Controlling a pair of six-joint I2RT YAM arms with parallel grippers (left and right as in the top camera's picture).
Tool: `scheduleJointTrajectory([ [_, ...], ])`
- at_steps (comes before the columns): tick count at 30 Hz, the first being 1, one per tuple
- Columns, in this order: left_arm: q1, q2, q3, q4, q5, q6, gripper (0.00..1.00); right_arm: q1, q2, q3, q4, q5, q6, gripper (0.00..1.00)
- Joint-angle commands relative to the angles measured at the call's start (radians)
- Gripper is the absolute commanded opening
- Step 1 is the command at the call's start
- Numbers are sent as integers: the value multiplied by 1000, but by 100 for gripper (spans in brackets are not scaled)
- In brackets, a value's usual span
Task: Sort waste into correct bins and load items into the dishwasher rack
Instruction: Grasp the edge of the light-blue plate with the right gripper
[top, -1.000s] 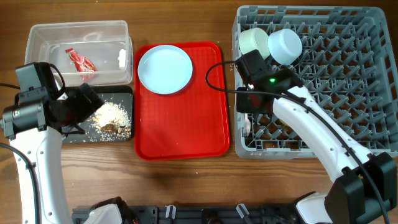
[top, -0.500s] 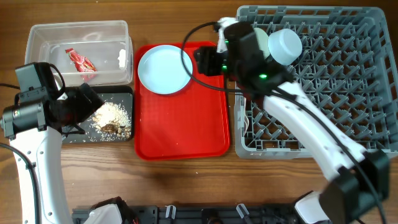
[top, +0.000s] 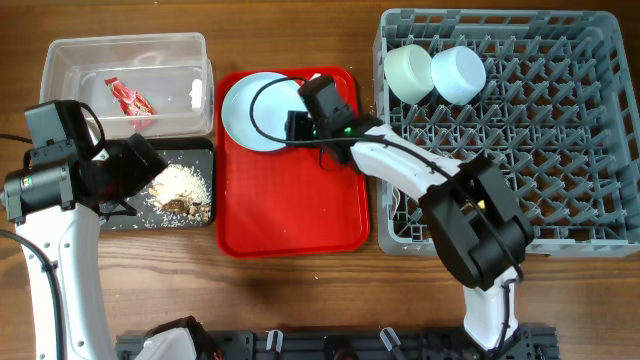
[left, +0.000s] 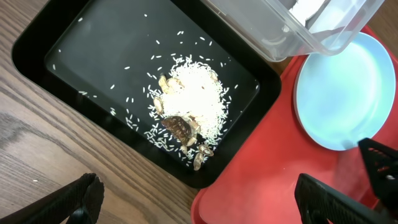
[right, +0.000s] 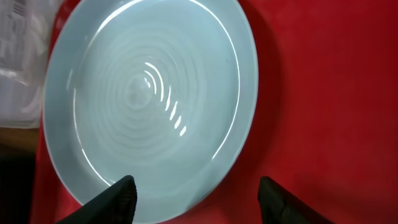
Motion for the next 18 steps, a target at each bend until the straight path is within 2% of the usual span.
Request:
scheduleJointTrajectory([
  [1, 4, -6, 3, 2, 28, 15, 100, 12, 49, 5, 7, 29, 26, 64],
  [7, 4, -6, 3, 2, 28, 16, 100, 14, 69, 5, -61, 90, 76, 55],
  [8, 4, -6, 3, 2, 28, 15, 100, 14, 69, 5, -100, 111, 81, 50],
  [11, 4, -6, 3, 2, 28, 16, 100, 13, 68, 5, -241, 165, 135, 48],
  [15, 4, -6, 3, 2, 28, 16, 100, 11, 55, 5, -342, 165, 144, 32],
  [18, 4, -6, 3, -1, 28, 16, 100, 11, 23, 5, -410, 164, 162, 29],
])
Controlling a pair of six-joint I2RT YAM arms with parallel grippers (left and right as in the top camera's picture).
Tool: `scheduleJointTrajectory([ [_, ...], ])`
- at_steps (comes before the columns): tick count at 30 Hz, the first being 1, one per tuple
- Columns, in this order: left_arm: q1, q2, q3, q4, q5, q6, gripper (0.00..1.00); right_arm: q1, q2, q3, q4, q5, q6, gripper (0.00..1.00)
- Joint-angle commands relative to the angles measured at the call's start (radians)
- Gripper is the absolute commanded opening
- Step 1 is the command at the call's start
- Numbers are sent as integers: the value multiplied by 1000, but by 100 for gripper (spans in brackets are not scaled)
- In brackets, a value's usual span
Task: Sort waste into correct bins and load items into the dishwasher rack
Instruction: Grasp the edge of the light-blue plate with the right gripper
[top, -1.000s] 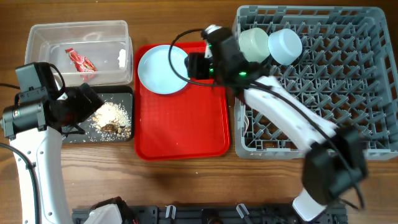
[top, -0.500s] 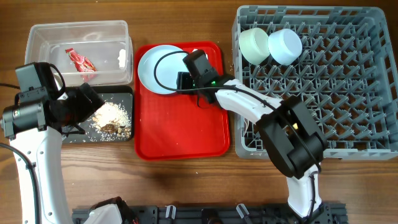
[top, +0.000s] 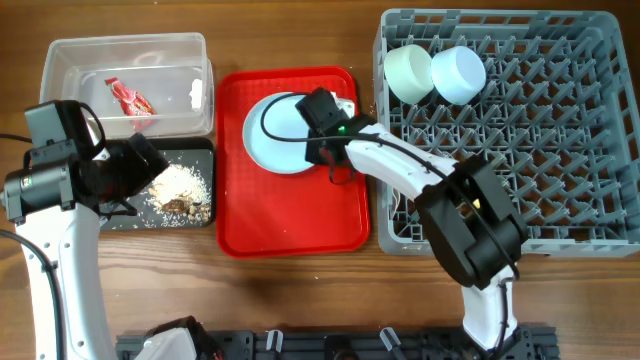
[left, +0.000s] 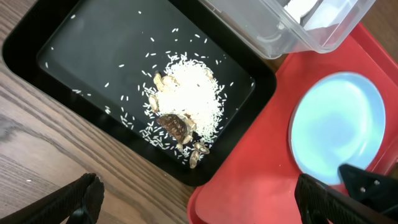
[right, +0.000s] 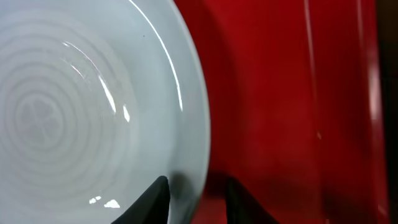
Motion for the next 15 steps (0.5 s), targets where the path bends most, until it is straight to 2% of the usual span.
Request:
scheduleJointTrajectory([
  [1, 4, -6, 3, 0, 8, 16, 100, 0, -3, -34, -97, 7, 31, 24],
  [6, 4, -6, 3, 0, 8, 16, 100, 0, -5, -35, -159, -22, 32, 4],
  [15, 4, -6, 3, -1, 8, 15, 100, 0, -6, -35, -192, -108, 22, 4],
])
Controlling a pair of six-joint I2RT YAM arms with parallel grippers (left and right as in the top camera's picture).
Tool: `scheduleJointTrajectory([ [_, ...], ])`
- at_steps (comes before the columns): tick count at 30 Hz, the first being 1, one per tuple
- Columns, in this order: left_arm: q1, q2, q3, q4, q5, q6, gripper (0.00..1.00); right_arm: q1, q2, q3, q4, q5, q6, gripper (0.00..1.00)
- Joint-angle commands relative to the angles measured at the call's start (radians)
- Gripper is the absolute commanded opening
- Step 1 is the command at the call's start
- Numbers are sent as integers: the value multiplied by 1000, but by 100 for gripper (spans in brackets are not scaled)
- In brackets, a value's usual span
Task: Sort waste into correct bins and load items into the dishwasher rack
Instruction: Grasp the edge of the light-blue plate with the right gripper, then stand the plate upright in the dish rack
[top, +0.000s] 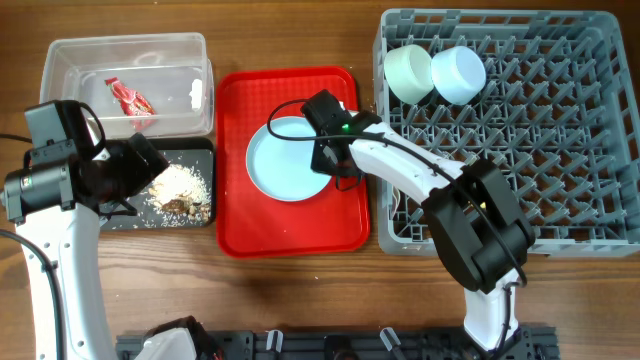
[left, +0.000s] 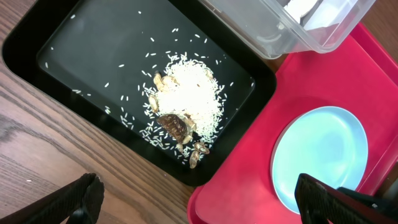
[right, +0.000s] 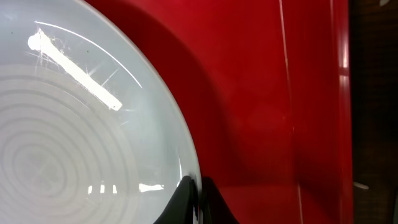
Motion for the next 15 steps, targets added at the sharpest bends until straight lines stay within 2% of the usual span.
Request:
scheduleJointTrajectory([
  [1, 4, -6, 3, -1, 8, 16, 100, 4, 20, -32, -33, -40, -33, 5],
  [4, 4, -6, 3, -1, 8, 16, 100, 4, -39, -32, -52, -37, -84, 4],
  [8, 4, -6, 3, 0, 8, 16, 100, -22, -249, -32, -62, -3, -144, 4],
  [11, 4, -6, 3, 0, 8, 15, 100, -49, -417, -32, -89, 95, -202, 4],
  [15, 4, -6, 3, 0, 12, 16, 100, -117, -629, -32, -172, 304, -352, 4],
])
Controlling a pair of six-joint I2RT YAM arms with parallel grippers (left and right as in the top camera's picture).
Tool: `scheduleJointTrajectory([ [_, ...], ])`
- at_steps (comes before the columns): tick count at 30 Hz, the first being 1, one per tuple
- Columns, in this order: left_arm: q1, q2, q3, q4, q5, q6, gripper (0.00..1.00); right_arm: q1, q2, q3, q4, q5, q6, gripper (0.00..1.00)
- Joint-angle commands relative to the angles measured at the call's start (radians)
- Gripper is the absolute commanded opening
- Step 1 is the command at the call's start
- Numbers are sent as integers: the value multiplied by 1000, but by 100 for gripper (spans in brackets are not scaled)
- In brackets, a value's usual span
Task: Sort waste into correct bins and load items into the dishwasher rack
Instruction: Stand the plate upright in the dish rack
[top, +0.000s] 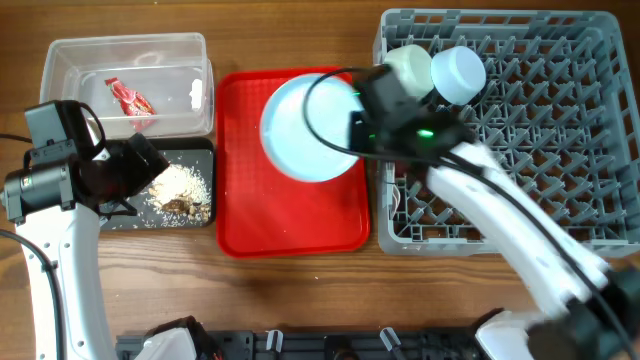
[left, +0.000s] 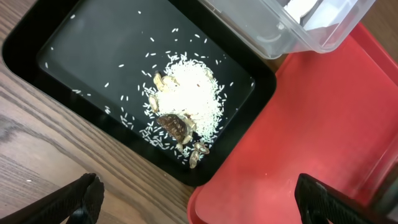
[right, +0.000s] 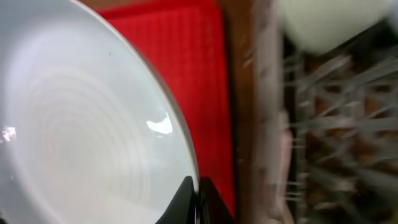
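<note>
A pale blue plate (top: 308, 127) hangs above the right part of the red tray (top: 270, 215), with my right gripper (top: 358, 128) shut on its right rim. In the right wrist view the plate (right: 81, 130) fills the left side, its rim pinched at the fingertips (right: 198, 198). The grey dishwasher rack (top: 520, 130) holds two cups (top: 435, 70) at its back left. My left gripper (left: 199, 198) stands open over the table edge by the black tray (left: 124, 81) of rice and scraps.
A clear plastic bin (top: 128, 82) with a red wrapper (top: 130, 97) sits at the back left. The black tray (top: 170, 190) lies between the left arm and the red tray. The rack's left wall is close to the plate's right rim.
The right gripper, shut on the plate's rim, has lifted the plate off the red tray and stands higher and to the right, near the rack. The left arm has not moved.
The right gripper was open around the plate's edge at the tray's back left. Then it was closing on the rim with the plate shifted right. Then it was shut on the rim, plate flat on the tray. Now the plate is raised by the rack.
</note>
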Motion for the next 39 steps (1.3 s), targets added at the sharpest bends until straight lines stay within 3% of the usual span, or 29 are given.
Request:
scheduleJointTrajectory([
  [1, 4, -6, 3, 4, 24, 20, 100, -57, -146, 3, -57, 245, -145, 4],
  [9, 4, -6, 3, 34, 143, 68, 100, -193, -308, 3, -169, 662, -419, 4],
  [12, 4, -6, 3, 34, 143, 68, 100, -199, -263, 2, -278, 776, -354, 4],
  [21, 4, -6, 3, 34, 143, 68, 100, -199, -55, 1, -359, 756, -149, 4],
  [26, 4, -6, 3, 34, 143, 68, 100, -199, 31, 1, -279, 562, -123, 4],
  [27, 4, -6, 3, 34, 143, 68, 100, -199, 31, 1, -246, 505, -123, 9],
  [28, 4, -6, 3, 34, 146, 68, 100, -199, 25, 2, -211, 431, -123, 26],
  [30, 4, -6, 3, 34, 158, 69, 100, -199, 6, 2, -190, 355, -122, 73],
  [31, 3, -6, 3, 35, 175, 69, 100, -200, -11, 2, -188, 322, -123, 81],
  [35, -82, -6, 3, 79, 183, 102, 100, -233, -111, 2, -189, 187, -124, 100],
  [37, -167, -6, 3, 109, 183, 137, 100, -271, -175, 2, -173, 79, -158, 100],
  [39, -251, -6, 3, 131, 171, 160, 100, -308, -222, 2, -134, -129, -349, 100],
])
